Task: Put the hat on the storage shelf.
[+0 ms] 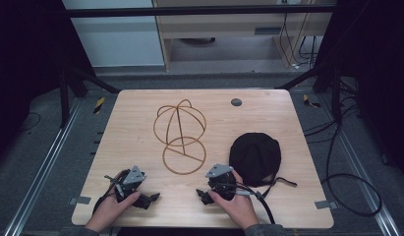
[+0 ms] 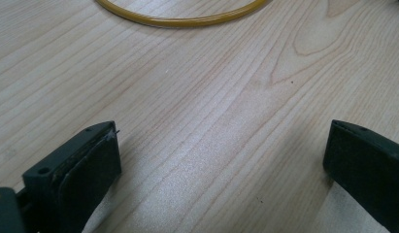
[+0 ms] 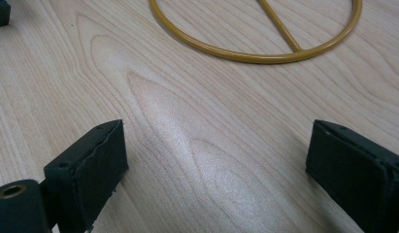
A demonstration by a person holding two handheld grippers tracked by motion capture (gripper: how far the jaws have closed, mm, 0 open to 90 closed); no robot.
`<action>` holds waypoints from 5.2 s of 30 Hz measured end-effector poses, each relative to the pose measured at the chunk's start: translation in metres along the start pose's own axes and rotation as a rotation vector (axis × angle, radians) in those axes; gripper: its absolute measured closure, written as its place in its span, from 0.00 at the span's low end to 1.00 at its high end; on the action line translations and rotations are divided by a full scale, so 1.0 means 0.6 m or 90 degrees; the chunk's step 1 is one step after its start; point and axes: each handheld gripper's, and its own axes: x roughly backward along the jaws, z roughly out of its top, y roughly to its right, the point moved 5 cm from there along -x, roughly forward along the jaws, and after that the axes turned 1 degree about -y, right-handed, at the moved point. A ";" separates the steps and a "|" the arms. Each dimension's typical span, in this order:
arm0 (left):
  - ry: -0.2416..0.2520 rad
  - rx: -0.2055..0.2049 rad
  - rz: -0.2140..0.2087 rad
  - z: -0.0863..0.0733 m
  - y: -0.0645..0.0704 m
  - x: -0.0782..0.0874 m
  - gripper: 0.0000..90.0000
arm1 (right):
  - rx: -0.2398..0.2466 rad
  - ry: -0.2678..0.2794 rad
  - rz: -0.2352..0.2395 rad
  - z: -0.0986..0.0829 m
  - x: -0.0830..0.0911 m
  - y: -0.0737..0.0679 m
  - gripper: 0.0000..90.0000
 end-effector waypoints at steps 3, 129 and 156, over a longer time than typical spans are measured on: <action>0.000 0.001 0.001 0.000 0.000 0.000 0.00 | -0.001 0.000 -0.001 0.000 0.000 0.000 0.08; 0.002 0.003 0.004 0.000 0.001 0.000 0.00 | -0.051 -0.288 -0.003 0.093 0.189 0.279 0.81; 0.002 0.006 0.003 0.002 -0.002 -0.002 0.00 | 0.026 -0.068 -0.018 0.209 0.323 0.234 0.82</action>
